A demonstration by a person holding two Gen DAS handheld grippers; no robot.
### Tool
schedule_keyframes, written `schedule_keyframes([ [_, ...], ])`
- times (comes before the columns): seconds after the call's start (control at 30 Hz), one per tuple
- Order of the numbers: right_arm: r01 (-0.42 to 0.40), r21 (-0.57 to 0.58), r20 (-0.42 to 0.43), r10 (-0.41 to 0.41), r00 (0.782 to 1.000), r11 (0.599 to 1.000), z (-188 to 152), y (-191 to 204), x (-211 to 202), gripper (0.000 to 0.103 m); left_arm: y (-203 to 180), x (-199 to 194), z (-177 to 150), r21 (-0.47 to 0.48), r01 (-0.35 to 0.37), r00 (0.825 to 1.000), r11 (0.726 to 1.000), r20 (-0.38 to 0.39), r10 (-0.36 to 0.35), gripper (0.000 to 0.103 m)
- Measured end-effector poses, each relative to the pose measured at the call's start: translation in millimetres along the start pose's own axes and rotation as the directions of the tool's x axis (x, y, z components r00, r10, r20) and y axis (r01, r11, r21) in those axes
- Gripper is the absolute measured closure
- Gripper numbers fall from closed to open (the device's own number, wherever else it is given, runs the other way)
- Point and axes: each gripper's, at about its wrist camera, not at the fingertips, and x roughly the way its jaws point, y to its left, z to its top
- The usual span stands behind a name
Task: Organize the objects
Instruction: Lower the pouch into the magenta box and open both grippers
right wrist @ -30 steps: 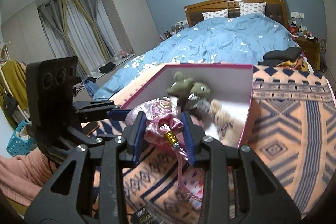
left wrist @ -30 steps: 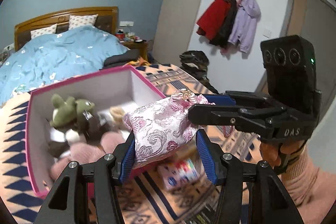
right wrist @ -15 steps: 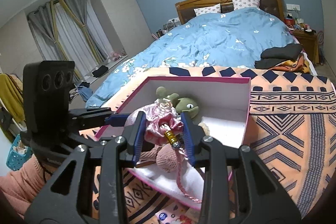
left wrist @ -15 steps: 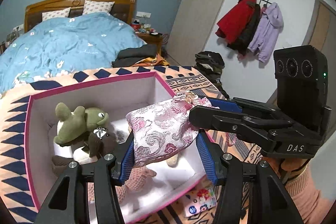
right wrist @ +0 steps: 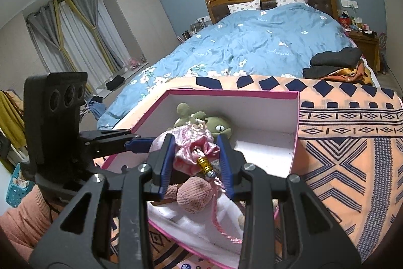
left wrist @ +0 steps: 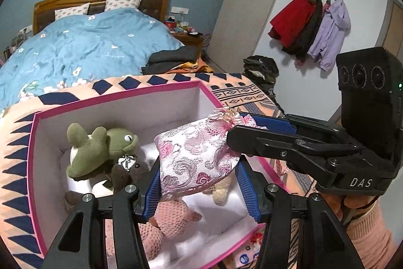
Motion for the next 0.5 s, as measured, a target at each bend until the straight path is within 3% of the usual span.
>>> schedule_keyframes([
  [0.5,0.022,-0.008,-0.022,-0.023,1.0,1.0,9,-6,15,0.066,9,14,8,0.002,-0.029,0.999,1.0,-0.012,0.029,0.048],
])
